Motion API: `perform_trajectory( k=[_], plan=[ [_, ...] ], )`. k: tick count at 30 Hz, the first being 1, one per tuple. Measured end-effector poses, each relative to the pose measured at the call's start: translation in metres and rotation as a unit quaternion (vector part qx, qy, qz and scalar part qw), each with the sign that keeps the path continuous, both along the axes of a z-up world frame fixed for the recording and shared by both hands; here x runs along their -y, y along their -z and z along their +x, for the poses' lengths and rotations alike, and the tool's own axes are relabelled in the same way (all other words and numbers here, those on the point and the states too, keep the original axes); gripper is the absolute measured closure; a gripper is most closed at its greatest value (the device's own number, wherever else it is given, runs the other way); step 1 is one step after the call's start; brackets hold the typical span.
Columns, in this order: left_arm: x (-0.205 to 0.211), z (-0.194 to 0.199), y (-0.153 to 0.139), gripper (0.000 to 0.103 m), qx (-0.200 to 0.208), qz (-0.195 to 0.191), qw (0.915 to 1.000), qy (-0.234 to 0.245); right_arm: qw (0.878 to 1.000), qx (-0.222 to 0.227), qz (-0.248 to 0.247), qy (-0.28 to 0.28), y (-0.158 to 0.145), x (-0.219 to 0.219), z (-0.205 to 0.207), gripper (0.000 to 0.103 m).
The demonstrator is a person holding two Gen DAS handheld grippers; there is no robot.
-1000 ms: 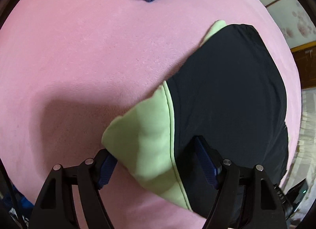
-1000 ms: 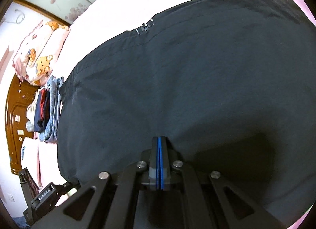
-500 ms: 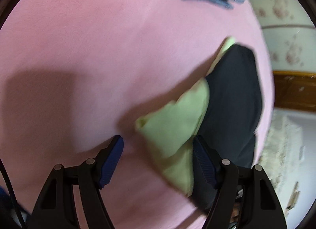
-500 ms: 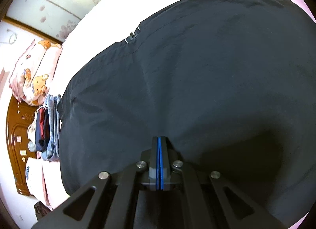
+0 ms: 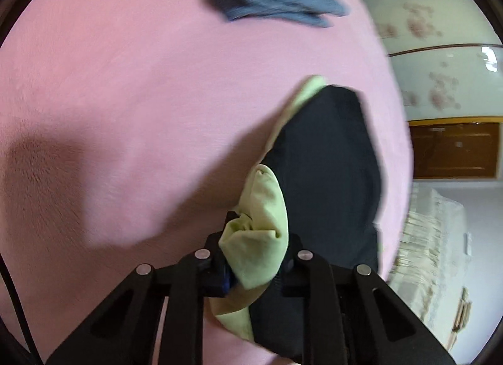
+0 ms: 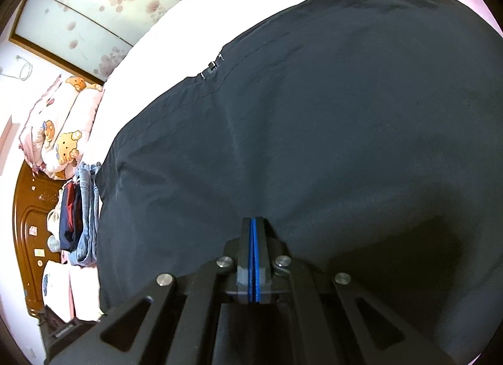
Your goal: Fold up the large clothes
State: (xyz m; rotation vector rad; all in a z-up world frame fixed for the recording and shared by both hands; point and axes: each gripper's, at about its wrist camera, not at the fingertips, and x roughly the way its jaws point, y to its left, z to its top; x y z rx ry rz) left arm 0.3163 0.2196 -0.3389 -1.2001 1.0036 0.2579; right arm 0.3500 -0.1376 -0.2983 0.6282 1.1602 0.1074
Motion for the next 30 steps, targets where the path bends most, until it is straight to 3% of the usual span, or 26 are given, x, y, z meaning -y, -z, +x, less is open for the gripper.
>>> perform_trajectory(
  k=[3,7,12,16,22,30],
  plan=[
    [0.020,0.006,-0.035,0.089,0.074,-0.012,0.9971,0.011,1.000,-0.004,0.027,-0.004,0.004,0.008,0.002,0.103],
    [0.071,0.019,-0.088,0.090,0.169,-0.010,0.9844,0.046,0.999,0.012,0.042,-0.032,0.007,0.017,-0.001,0.103],
    [0.155,0.039,-0.128,0.090,0.231,-0.020,0.9677,0.100,0.994,-0.007,0.093,-0.049,0.015,0.033,0.004,0.103],
    [0.220,0.055,-0.139,0.090,0.240,-0.010,0.9584,0.154,0.988,-0.017,0.116,-0.099,0.019,0.044,0.011,0.103],
    [0.314,0.075,-0.133,0.090,0.227,-0.001,0.9456,0.234,0.978,-0.026,0.126,-0.164,0.021,0.065,0.024,0.103],
    [0.384,0.083,-0.119,0.090,0.191,0.008,0.9334,0.304,0.979,-0.009,0.176,-0.104,0.016,0.163,0.035,0.103]
  ],
)
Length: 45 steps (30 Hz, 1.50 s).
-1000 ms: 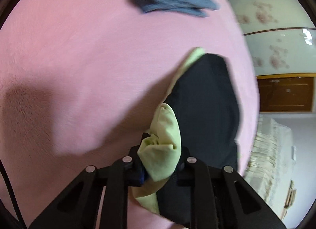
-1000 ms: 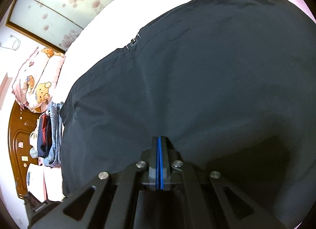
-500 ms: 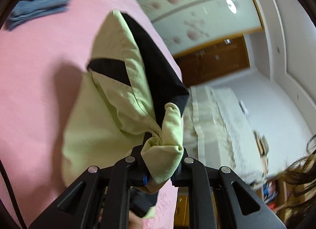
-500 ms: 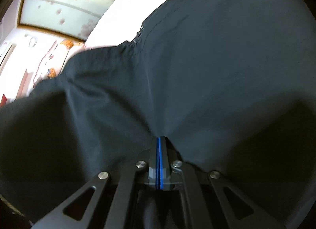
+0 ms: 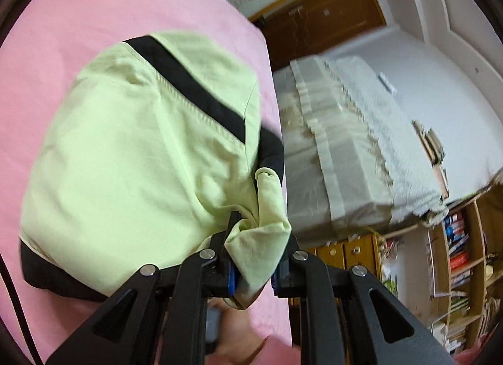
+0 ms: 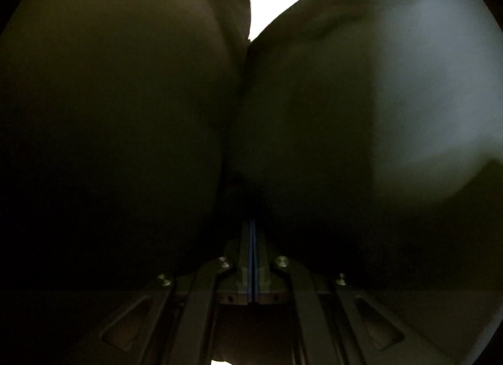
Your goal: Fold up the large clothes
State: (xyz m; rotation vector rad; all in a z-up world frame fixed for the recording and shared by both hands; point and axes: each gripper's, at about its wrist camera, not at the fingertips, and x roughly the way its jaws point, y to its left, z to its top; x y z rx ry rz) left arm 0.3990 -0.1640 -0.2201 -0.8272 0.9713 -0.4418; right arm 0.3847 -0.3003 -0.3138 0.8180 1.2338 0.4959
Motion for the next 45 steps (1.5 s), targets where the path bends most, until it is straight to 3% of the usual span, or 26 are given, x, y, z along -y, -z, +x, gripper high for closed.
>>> perform_trajectory(
  k=[6,11,17,21,24,25,27,29,31,33,35,40,43,45],
  plan=[
    [0.030,-0.007,0.011,0.089,-0.018,0.070,0.9967,0.038,0.999,0.019,-0.010,0.046,-0.009,0.069,0.020,0.103],
    [0.066,-0.008,0.026,0.089,-0.037,0.131,0.9874,0.082,0.993,0.044,-0.031,0.107,-0.031,0.126,0.047,0.102],
    [0.110,-0.008,0.056,0.089,-0.054,0.190,0.9718,0.129,0.990,0.061,-0.102,0.072,-0.057,0.146,0.075,0.102],
    [0.136,-0.010,0.070,0.088,-0.060,0.230,0.9604,0.146,0.985,0.054,-0.150,0.067,-0.073,0.160,0.066,0.102],
    [0.143,-0.012,0.080,0.086,-0.071,0.229,0.9590,0.152,0.984,0.057,-0.149,0.073,-0.089,0.178,0.061,0.101],
    [0.145,-0.013,0.081,0.085,-0.071,0.231,0.9579,0.155,0.986,0.052,-0.140,0.073,-0.091,0.173,0.059,0.099],
    [0.150,-0.014,0.083,0.078,-0.068,0.241,0.9547,0.160,0.991,0.033,-0.110,0.061,-0.093,0.173,0.064,0.083],
    [0.149,-0.012,0.082,0.072,-0.072,0.233,0.9554,0.167,0.997,0.001,-0.073,0.038,-0.087,0.171,0.068,0.057],
    [0.144,-0.007,0.082,0.071,-0.086,0.218,0.9588,0.160,0.998,-0.031,-0.040,0.021,-0.077,0.166,0.066,0.055],
    [0.132,-0.004,0.082,0.069,-0.101,0.201,0.9624,0.153,0.998,-0.055,-0.033,0.012,-0.069,0.163,0.062,0.055],
    [0.128,-0.004,0.083,0.069,-0.111,0.190,0.9634,0.153,0.995,-0.078,-0.059,-0.003,-0.061,0.154,0.061,0.055],
    [0.134,-0.003,0.084,0.069,-0.114,0.203,0.9557,0.180,0.990,-0.127,-0.063,-0.026,-0.035,0.133,0.057,0.056],
    [0.139,-0.003,0.084,0.069,-0.117,0.201,0.9567,0.175,0.988,-0.112,-0.097,-0.045,-0.037,0.118,0.055,0.094],
    [0.141,-0.003,0.085,0.069,-0.120,0.198,0.9575,0.172,0.986,-0.092,-0.127,-0.056,-0.044,0.110,0.052,0.098]
  ],
)
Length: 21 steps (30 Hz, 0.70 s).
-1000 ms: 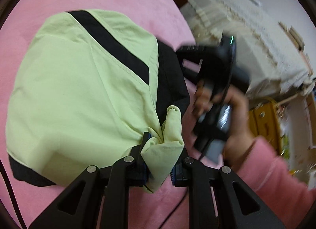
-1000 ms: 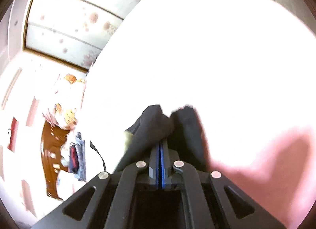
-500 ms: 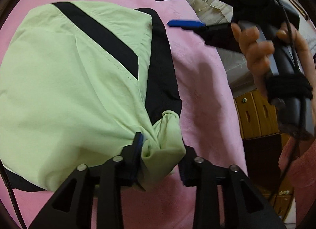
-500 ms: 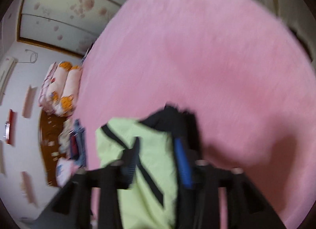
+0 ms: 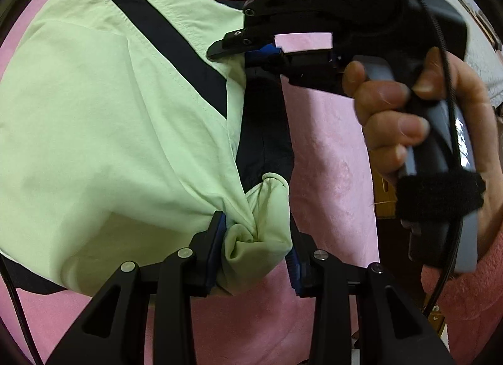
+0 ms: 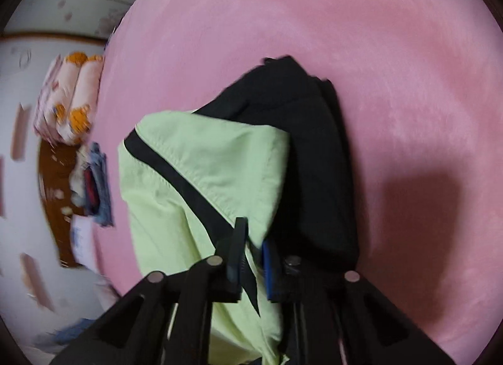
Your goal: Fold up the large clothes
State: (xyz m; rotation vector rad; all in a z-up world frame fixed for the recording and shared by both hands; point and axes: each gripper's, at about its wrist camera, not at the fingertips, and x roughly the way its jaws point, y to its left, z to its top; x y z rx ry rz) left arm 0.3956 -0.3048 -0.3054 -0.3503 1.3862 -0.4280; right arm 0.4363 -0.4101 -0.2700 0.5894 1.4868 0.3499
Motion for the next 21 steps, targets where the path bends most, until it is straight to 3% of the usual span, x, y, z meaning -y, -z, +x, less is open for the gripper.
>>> perform_trajectory(
  k=[3,10,14,18,20,21],
  plan=[
    [0.001,-0.002,0.001,0.069,0.001,-0.006,1.0000,-0.002,1.000,0.024,-0.008,-0.014,-0.014,-0.002,-0.002,0.100],
    [0.006,-0.006,-0.003,0.068,-0.004,-0.019,0.9997,0.014,0.997,0.059,-0.040,0.009,-0.034,0.023,-0.001,0.101],
    [0.002,-0.012,0.008,0.066,-0.047,-0.035,0.9978,0.031,0.994,0.056,-0.089,0.035,-0.023,0.037,-0.003,0.102],
    [-0.004,-0.022,0.008,0.066,-0.043,-0.026,0.9982,0.033,0.992,0.048,-0.110,0.030,-0.004,0.034,-0.005,0.103],
    [-0.007,-0.021,0.006,0.065,-0.046,-0.023,0.9981,0.033,0.987,0.064,-0.147,0.015,0.000,0.025,-0.006,0.103],
    [-0.011,-0.021,0.004,0.060,-0.048,-0.018,0.9981,0.033,0.979,0.069,-0.190,0.016,0.000,0.023,-0.006,0.103]
  ],
)
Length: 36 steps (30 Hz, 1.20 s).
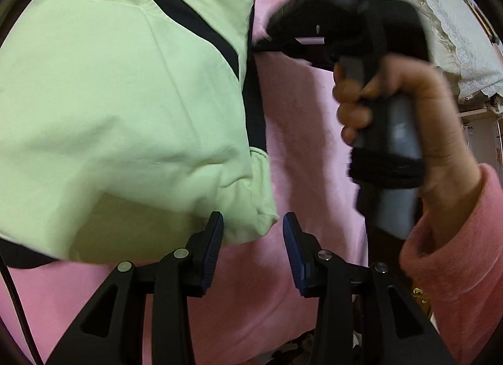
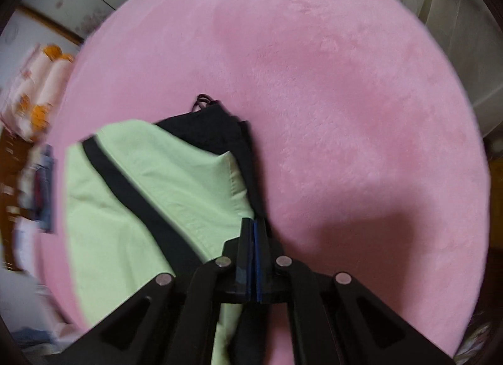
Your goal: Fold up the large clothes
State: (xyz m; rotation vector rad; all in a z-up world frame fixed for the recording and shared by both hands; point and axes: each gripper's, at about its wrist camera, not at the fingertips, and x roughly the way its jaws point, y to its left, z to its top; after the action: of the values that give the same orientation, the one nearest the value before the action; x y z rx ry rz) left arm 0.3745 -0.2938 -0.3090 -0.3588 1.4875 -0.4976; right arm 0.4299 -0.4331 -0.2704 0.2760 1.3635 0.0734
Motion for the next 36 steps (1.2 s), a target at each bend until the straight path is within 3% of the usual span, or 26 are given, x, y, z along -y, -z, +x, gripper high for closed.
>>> perform_trajectory(
  k=[1,2,6,9,12,15,17,20,24,26,29,31,36],
  plan=[
    [-0.006,0.000,-0.005,0.055,0.003,0.011,0.9999,0.002,0.998,0.005,-0.070,0.003,0.000,-0.003,-0.001,0.103],
    [-0.012,0.000,-0.011,0.049,0.011,0.021,0.9997,0.005,0.995,0.014,-0.094,0.006,-0.002,-0.003,-0.003,0.103],
    [-0.036,0.001,-0.037,0.049,0.047,0.045,0.9977,0.020,0.997,0.057,-0.007,0.045,-0.028,0.011,-0.022,0.103],
    [-0.068,0.006,-0.054,0.049,0.065,0.064,0.9958,0.000,0.993,0.119,0.006,0.007,-0.062,-0.003,-0.042,0.103],
    [-0.097,0.017,-0.059,0.049,0.068,0.067,0.9942,-0.050,0.987,0.140,0.070,-0.040,-0.078,-0.028,-0.056,0.103],
    [-0.128,0.024,-0.054,0.050,0.068,0.079,0.9894,-0.100,0.976,0.128,0.156,-0.080,-0.075,-0.061,-0.066,0.103],
    [-0.150,0.037,-0.048,0.059,0.059,0.086,0.9862,-0.129,0.969,0.108,0.193,-0.107,-0.065,-0.091,-0.072,0.103],
    [-0.158,0.040,-0.028,0.070,0.033,0.106,0.9828,-0.148,0.971,0.055,0.177,-0.152,-0.042,-0.140,-0.080,0.103],
    [-0.148,0.035,-0.018,0.071,0.037,0.138,0.9809,-0.132,0.976,-0.004,0.135,-0.170,-0.018,-0.176,-0.097,0.103],
    [-0.135,0.034,-0.007,0.071,0.039,0.164,0.9796,-0.110,0.979,-0.012,0.135,-0.155,-0.009,-0.174,-0.102,0.103],
    [-0.128,0.024,-0.012,0.077,0.059,0.193,0.9756,-0.085,0.987,-0.019,0.122,-0.105,-0.001,-0.152,-0.101,0.103],
    [-0.139,0.016,-0.020,0.079,0.060,0.200,0.9740,-0.089,0.994,-0.014,0.084,-0.064,-0.001,-0.125,-0.102,0.103],
    [-0.158,-0.002,-0.027,0.080,0.069,0.203,0.9692,-0.121,0.998,-0.005,0.056,0.029,-0.007,-0.067,-0.118,0.103]
  ],
)
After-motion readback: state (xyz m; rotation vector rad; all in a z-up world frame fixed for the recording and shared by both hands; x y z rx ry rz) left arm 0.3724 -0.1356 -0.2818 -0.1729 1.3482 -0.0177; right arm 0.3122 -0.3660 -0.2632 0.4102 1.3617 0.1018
